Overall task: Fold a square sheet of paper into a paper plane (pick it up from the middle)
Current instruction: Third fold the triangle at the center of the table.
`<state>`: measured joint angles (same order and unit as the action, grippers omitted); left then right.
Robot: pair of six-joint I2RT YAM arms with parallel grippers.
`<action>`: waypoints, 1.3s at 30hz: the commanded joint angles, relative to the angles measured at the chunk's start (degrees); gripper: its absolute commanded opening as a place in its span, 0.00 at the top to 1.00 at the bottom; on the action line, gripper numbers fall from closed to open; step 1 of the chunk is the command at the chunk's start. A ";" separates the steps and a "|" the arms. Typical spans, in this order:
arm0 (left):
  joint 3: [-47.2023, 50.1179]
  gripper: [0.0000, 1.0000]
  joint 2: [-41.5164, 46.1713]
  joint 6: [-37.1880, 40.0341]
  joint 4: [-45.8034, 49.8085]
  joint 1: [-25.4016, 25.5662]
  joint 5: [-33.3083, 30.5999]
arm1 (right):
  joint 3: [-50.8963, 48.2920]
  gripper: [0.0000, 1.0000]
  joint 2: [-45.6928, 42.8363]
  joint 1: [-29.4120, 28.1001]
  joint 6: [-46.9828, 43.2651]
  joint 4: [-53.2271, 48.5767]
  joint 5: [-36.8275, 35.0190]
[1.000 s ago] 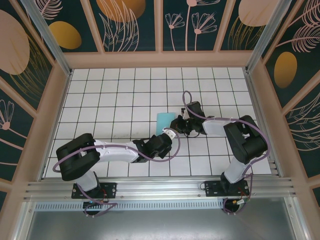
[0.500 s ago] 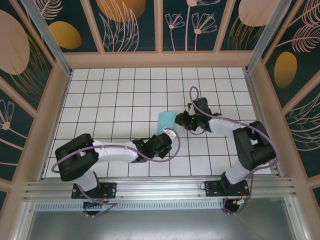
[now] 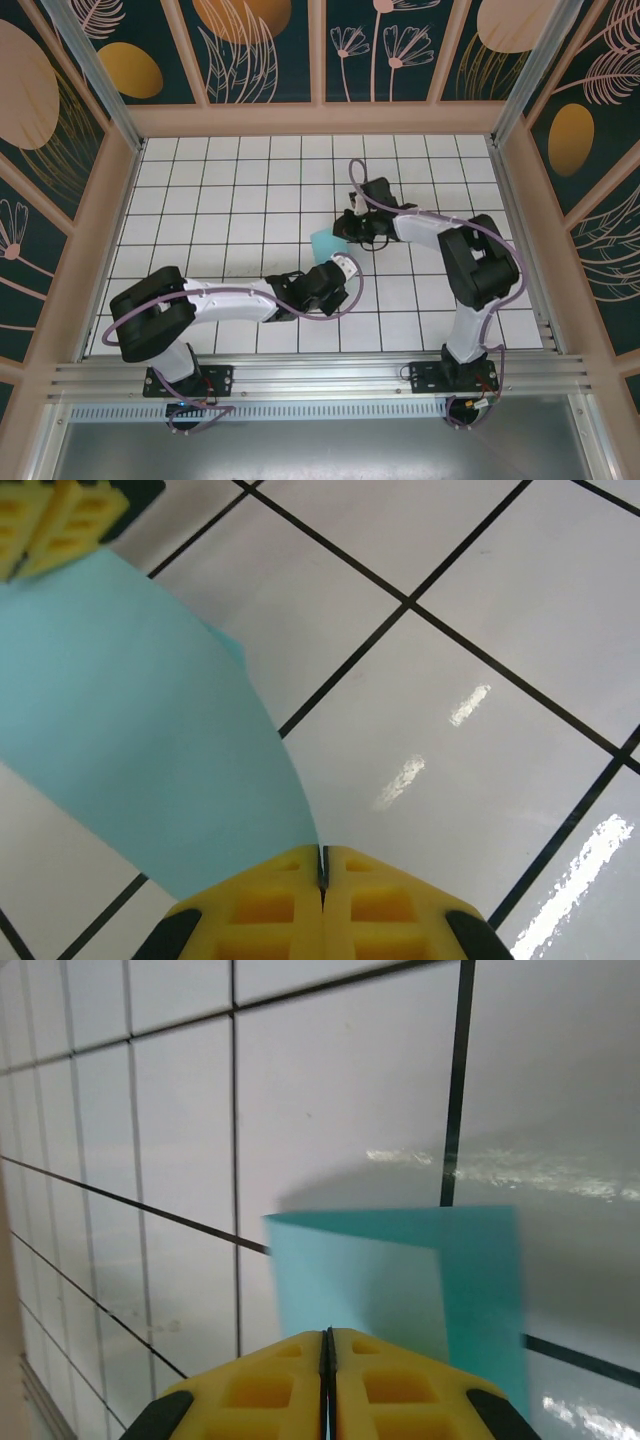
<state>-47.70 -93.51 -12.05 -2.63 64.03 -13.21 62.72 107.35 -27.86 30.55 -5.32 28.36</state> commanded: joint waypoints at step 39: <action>0.59 1.00 -5.60 -2.89 -0.55 -13.63 15.71 | 3.33 0.87 6.93 -0.81 -10.15 -9.44 -1.44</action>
<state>-46.33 -97.78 -14.66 -3.27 50.57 3.84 65.98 112.66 -27.99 21.30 -10.98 27.22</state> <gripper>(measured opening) 0.047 0.130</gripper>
